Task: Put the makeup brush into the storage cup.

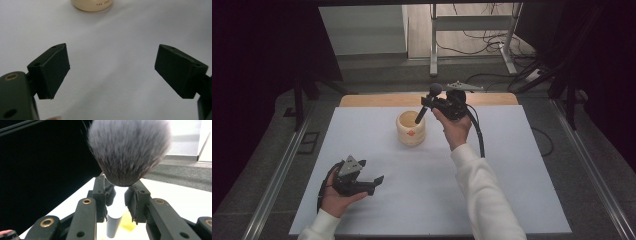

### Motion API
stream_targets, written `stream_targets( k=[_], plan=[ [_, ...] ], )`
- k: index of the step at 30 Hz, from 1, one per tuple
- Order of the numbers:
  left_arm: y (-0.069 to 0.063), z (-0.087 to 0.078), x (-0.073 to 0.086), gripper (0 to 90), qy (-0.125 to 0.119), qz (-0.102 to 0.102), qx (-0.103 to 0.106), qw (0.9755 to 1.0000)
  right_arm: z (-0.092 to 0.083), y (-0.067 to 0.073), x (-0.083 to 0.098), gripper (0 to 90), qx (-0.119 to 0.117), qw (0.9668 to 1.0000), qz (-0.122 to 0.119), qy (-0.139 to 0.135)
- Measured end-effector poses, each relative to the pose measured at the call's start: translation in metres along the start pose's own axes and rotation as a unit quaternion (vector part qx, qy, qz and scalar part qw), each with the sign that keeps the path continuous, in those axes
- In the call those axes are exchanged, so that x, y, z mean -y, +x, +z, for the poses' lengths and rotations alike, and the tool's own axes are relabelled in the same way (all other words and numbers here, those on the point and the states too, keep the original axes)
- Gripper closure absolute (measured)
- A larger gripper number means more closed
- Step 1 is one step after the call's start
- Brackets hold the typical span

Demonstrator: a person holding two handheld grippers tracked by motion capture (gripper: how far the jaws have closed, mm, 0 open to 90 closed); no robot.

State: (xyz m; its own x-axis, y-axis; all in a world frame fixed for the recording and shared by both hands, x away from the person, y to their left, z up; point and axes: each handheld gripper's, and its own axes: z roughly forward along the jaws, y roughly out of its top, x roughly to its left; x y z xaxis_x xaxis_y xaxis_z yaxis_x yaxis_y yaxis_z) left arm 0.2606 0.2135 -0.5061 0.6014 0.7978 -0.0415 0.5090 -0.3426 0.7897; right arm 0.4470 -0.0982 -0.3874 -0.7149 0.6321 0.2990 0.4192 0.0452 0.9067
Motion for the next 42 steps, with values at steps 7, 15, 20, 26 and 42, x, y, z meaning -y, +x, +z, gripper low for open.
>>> stream_targets(
  k=[7, 15, 20, 26, 42],
  plan=[
    [0.0, 0.0, 0.0, 13.3, 0.0, 0.0, 0.001, 1.0, 0.01, -0.002, 0.0, 70.2, 0.003, 1.0, 0.003, 0.005],
    [0.001, 0.0, 0.0, 13.3, 0.0, -0.001, 0.0, 1.0, 0.019, -0.006, 0.004, 70.1, 0.009, 0.9999, 0.007, 0.007],
    [0.001, 0.0, 0.0, 13.3, 0.001, 0.0, 0.001, 1.0, 0.028, -0.01, 0.008, 70.1, 0.013, 0.9997, 0.011, 0.015],
    [0.001, 0.0, 0.0, 13.3, 0.001, 0.0, 0.0, 1.0, 0.038, -0.013, 0.015, 70.1, 0.015, 0.9994, 0.015, 0.029],
    [0.001, 0.0, 0.001, 13.3, 0.004, 0.001, -0.001, 1.0, 0.046, -0.014, 0.022, 38.1, 0.0, 0.9988, -0.001, 0.05]
  ],
)
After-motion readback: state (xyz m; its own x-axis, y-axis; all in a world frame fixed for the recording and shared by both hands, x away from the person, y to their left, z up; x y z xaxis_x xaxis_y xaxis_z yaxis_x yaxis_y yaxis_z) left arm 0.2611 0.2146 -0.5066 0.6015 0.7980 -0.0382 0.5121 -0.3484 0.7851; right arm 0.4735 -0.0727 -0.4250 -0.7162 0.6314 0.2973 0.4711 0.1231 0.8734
